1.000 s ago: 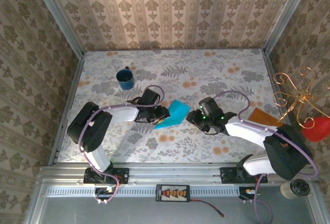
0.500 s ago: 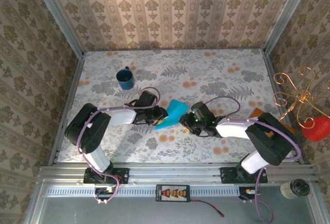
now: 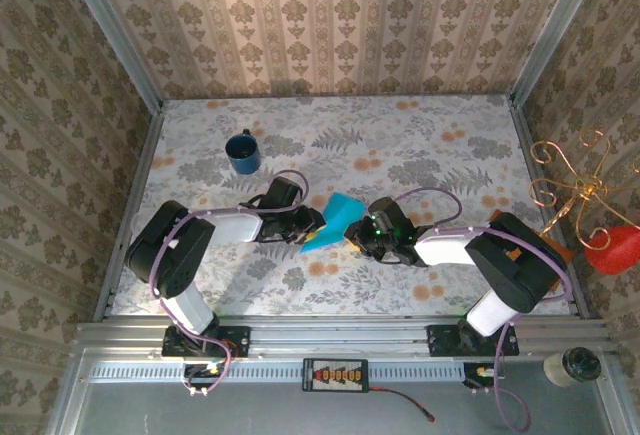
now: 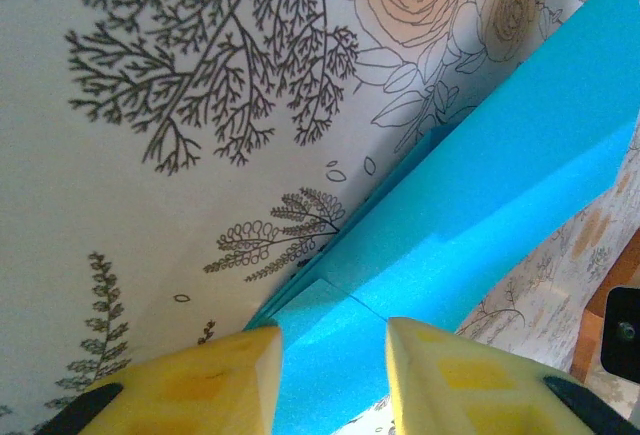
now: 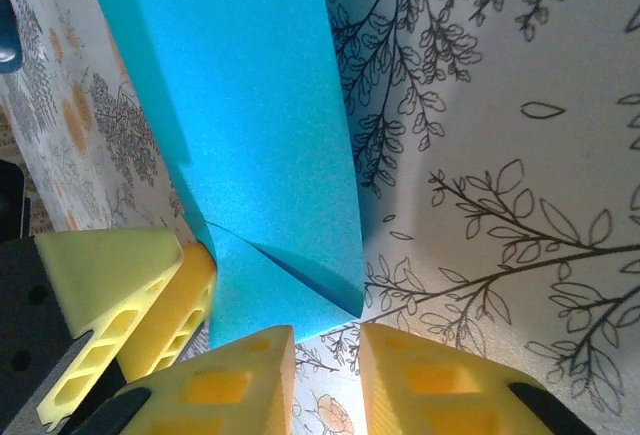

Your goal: Fold a paper plane with a square sheet of paper (pick it up from the middle)

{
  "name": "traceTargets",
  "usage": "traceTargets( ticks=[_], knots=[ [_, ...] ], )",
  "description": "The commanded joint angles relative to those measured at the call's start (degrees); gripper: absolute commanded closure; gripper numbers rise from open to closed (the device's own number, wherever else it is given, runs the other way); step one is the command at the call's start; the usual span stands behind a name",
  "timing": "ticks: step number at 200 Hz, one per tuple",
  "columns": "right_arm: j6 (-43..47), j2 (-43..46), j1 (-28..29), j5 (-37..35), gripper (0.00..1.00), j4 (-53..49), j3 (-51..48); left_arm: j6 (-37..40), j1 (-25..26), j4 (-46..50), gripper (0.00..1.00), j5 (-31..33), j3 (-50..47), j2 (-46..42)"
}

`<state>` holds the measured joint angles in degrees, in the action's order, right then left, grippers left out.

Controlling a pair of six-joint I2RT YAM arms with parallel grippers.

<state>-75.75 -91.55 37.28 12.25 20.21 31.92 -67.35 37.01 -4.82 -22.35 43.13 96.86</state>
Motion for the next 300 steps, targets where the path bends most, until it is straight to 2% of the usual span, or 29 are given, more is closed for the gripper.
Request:
traceTargets(
  ticks=[1,63,117,190,270,300],
  knots=[
    [-1.1,-1.5,0.3,0.5,0.75,1.5,0.0,-0.8,-0.4,4.1,0.66,2.4,-2.3,2.6],
    [-2.0,-1.9,0.3,0.5,0.75,2.3,-0.7,-0.9,-0.5,4.1,0.65,2.4,-2.3,2.5],
    [-6.1,-5.0,0.3,2.5,0.75,11.2,-2.6,-4.0,-1.1,0.4,0.65,1.5,-4.1,2.3],
    [-5.9,-4.0,0.3,1.0,0.76,14.0,-3.8,-5.3,-1.6,-1.5,0.64,0.7,-5.2,1.9],
    [-4.6,-2.8,0.3,-0.6,0.87,14.1,-4.0,-4.0,-1.6,-1.2,0.62,0.4,-4.7,0.3],
    [-3.4,-1.0,0.3,-1.3,0.91,11.6,-3.3,2.4,-1.5,3.6,0.58,3.8,-2.3,-4.5]
  ],
)
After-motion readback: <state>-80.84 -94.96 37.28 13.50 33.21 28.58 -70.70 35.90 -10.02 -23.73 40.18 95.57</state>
